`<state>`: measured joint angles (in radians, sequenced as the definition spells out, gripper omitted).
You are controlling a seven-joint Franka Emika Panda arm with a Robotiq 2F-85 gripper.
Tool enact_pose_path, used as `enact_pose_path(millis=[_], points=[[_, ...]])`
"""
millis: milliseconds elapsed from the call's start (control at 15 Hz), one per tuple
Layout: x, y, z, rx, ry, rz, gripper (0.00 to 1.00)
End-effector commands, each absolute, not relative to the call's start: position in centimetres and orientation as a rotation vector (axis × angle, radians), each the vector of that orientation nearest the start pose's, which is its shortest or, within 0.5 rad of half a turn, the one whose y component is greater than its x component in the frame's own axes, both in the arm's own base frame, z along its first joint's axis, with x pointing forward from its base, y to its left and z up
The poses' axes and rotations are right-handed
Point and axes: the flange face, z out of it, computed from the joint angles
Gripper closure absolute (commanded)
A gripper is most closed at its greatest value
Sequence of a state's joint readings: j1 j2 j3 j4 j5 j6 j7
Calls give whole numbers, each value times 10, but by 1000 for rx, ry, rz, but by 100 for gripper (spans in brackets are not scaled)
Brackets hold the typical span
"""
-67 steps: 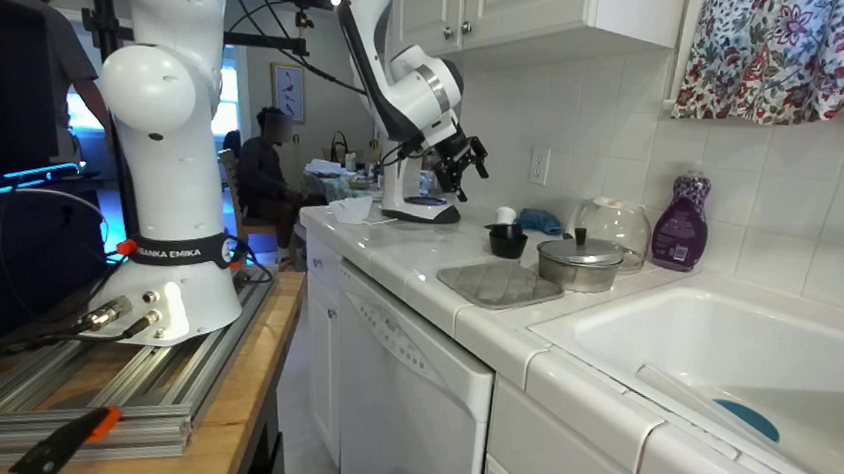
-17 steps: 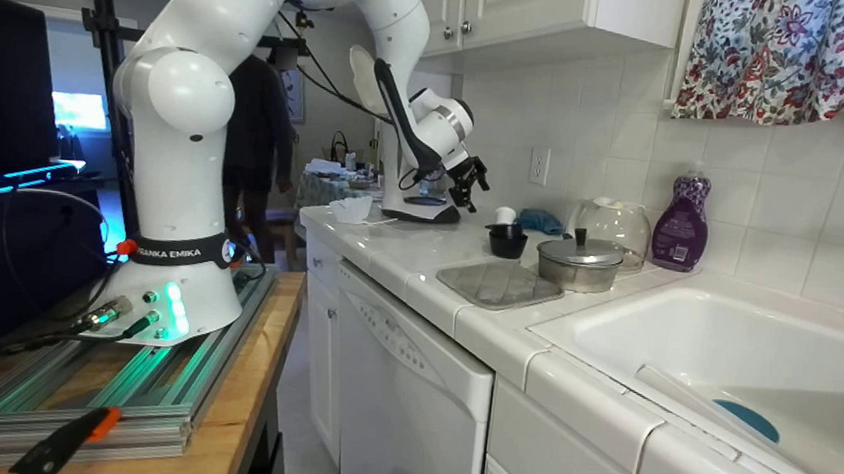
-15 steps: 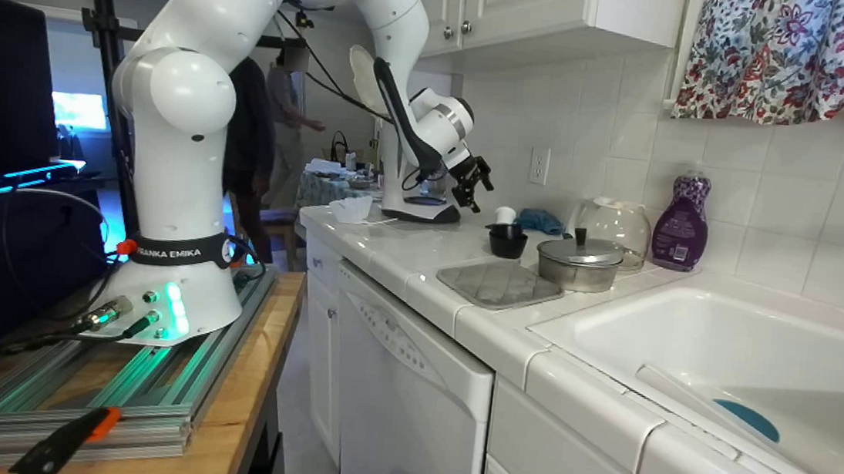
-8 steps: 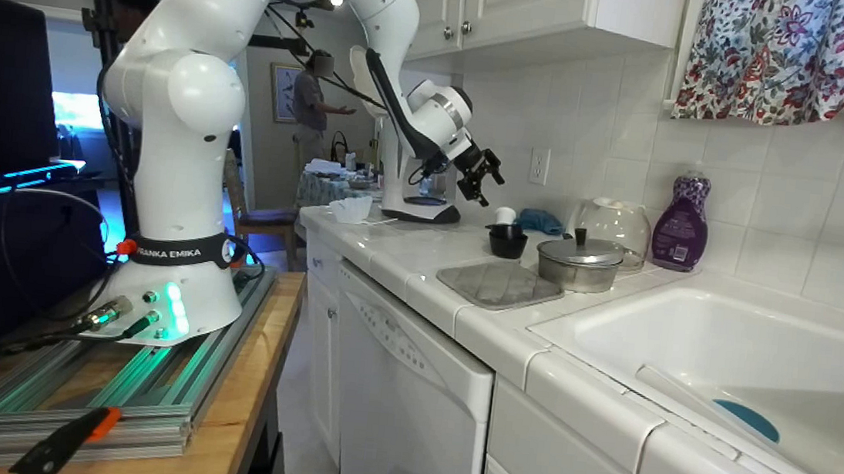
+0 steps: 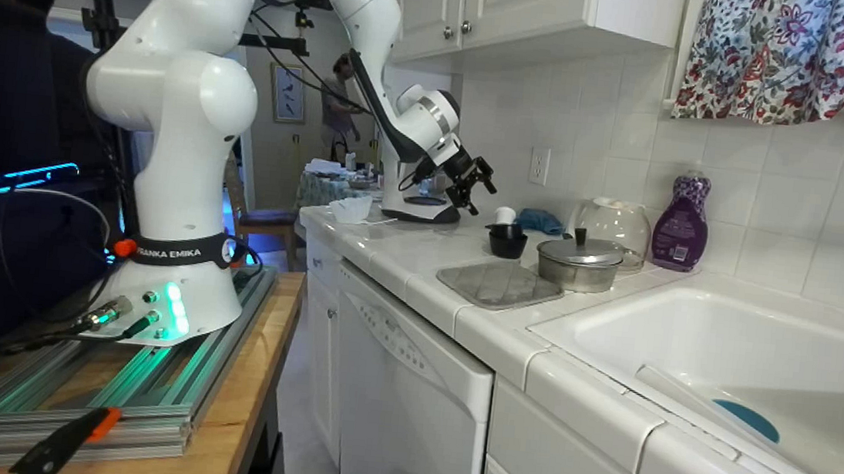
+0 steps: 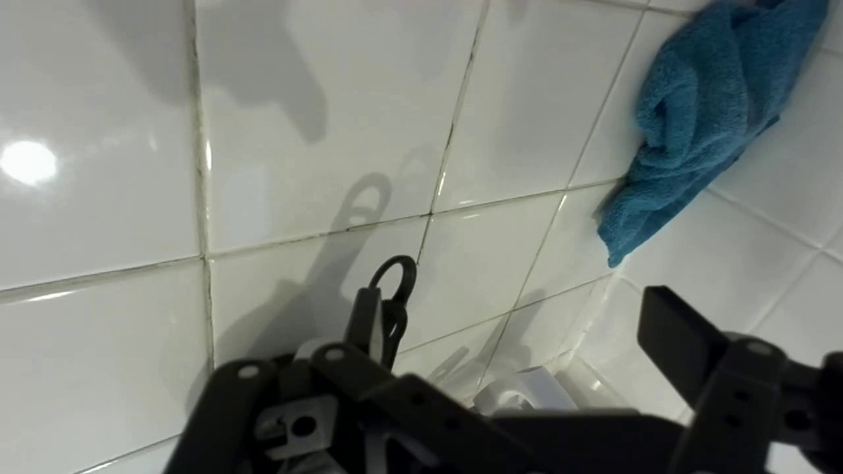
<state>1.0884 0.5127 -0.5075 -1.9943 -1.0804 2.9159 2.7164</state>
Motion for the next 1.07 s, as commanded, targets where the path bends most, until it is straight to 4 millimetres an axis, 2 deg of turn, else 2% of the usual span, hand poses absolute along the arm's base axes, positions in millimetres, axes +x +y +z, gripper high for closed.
enact_pose_path(millis=[0,67,267,467,733,1000], points=[[457,384,249,-2300,1271,-839,0],[460,383,257,-2295,1250,-840,0],[448,365,257,-2274,1215,-818,0],[436,337,252,-2233,1257,-807,0],[411,303,221,-2220,1320,-773,0],[402,280,193,-2256,1308,-764,0]])
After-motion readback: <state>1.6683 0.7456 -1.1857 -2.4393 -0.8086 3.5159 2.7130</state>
